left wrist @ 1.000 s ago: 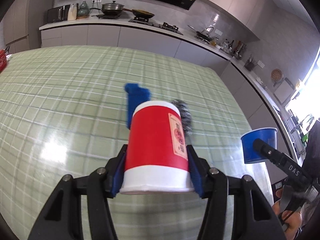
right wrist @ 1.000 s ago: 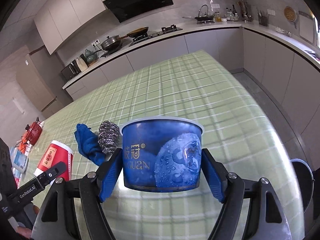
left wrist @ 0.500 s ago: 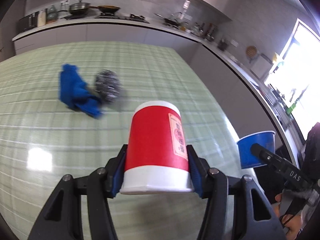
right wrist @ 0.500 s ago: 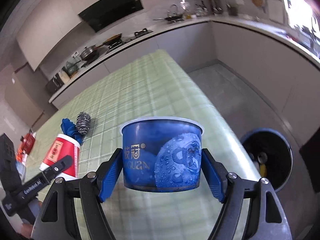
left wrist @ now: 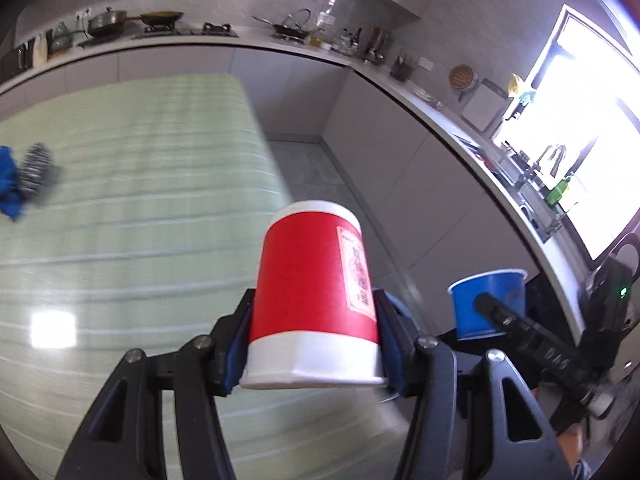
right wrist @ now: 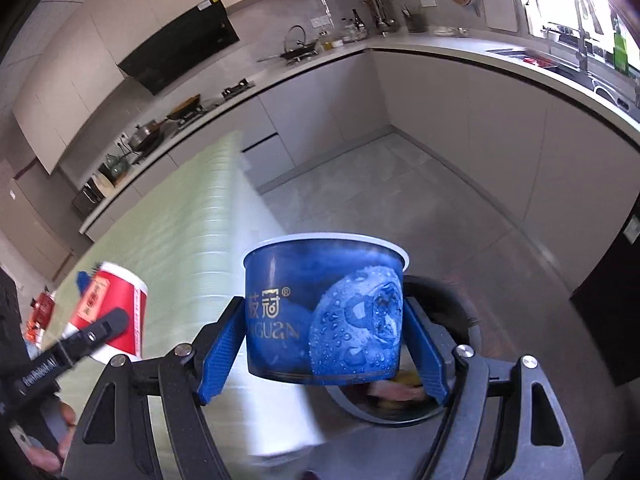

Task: Collect trash
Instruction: 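Carry the blue bowl and red cup over the black bin and open both tools, then move both open tools back toward the blue cloth and steel wool, then grasp the blue cloth with the left tool while the right tool grasps the steel wool, then carry the blue cloth and steel wool over the black bin and open both tools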

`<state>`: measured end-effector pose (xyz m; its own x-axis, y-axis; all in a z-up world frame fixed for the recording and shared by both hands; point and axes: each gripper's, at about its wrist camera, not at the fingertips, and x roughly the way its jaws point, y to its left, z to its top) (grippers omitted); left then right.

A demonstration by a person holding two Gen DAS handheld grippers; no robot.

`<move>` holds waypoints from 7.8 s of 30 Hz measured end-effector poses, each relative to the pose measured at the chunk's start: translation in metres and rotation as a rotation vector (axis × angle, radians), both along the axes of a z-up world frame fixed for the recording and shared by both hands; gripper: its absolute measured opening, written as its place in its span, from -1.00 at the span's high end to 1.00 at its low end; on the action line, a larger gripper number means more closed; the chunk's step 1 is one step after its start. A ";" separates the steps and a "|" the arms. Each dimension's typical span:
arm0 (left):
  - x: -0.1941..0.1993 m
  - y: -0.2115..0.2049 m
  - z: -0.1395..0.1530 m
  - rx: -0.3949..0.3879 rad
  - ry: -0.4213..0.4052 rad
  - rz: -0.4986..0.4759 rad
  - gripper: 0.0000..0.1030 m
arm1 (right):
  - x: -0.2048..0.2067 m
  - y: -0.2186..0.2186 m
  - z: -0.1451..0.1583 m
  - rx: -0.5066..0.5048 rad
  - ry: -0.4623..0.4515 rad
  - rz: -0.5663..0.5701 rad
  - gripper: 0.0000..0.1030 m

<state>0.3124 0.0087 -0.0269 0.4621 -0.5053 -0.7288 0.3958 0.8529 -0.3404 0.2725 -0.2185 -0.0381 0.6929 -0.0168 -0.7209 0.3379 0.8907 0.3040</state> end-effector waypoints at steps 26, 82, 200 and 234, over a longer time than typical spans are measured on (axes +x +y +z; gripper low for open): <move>-0.016 -0.136 -0.107 0.212 0.157 0.082 -0.33 | 0.037 -0.088 -0.156 -0.019 0.269 0.183 -0.55; 0.034 0.280 0.008 0.185 0.030 0.466 -0.49 | 0.117 0.291 0.035 -0.037 -0.052 0.314 -0.57; 0.016 0.218 0.010 0.125 -0.035 0.179 0.27 | 0.069 0.264 0.006 0.014 -0.007 0.304 0.12; -0.069 -0.100 -0.018 0.114 0.018 0.097 0.27 | -0.050 -0.095 -0.024 0.049 0.033 0.186 0.12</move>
